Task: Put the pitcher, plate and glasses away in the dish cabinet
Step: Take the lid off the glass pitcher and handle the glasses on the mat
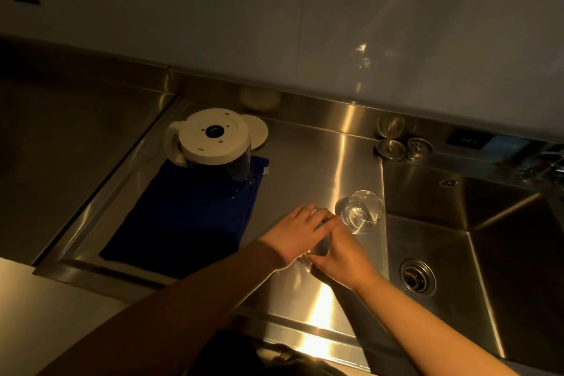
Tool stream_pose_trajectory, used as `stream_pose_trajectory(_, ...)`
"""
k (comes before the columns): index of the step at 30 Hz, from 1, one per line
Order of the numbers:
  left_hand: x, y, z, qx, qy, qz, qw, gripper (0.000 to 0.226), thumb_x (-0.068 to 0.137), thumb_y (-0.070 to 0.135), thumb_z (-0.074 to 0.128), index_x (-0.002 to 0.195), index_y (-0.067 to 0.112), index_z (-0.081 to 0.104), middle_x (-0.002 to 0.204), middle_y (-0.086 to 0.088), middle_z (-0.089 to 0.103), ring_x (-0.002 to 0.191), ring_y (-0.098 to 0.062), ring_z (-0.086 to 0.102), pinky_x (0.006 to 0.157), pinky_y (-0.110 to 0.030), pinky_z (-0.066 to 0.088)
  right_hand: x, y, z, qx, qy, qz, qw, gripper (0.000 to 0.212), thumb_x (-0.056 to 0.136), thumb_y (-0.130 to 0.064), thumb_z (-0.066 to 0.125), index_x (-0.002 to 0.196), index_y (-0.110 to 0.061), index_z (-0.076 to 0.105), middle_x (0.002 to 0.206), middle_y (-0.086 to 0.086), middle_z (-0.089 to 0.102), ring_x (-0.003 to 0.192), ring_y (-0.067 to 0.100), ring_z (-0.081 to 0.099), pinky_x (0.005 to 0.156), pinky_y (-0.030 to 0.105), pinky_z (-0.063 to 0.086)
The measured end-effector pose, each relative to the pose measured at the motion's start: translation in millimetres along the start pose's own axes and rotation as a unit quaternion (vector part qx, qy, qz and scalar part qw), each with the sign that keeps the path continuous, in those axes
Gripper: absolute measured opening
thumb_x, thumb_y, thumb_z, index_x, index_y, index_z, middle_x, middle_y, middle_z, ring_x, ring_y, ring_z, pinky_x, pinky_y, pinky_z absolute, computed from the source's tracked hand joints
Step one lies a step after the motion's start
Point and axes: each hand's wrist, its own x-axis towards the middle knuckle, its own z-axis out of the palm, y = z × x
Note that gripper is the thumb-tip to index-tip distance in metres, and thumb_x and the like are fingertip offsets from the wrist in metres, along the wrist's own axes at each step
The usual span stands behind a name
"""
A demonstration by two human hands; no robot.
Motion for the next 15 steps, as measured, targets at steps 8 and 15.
stream_pose_trajectory(8, -42, -37, 2, 0.001, 0.051, -0.022, 0.998, 0.1, 0.08, 0.017, 0.072, 0.149, 0.018, -0.001, 0.151, -0.013, 0.021, 0.138, -0.032, 0.02, 0.113, -0.039, 0.021, 22, -47, 15, 0.006, 0.012, -0.061, 0.998, 0.071, 0.068, -0.042, 0.075, 0.126, -0.034, 0.034, 0.112, -0.019, 0.041, 0.097, -0.001, 0.043, 0.081, 0.006, 0.032)
stream_pose_trajectory(15, -101, -92, 13, 0.006, 0.058, -0.056, 0.997, 0.101, 0.078, 0.015, 0.072, 0.149, 0.018, 0.0, 0.149, -0.012, 0.02, 0.138, -0.031, 0.019, 0.114, -0.037, 0.015, 52, -109, 57, 0.004, -0.019, -0.085, 0.996, 0.066, 0.071, -0.034, 0.075, 0.128, -0.021, 0.044, 0.12, -0.009, 0.049, 0.107, 0.002, 0.047, 0.09, 0.009, 0.035)
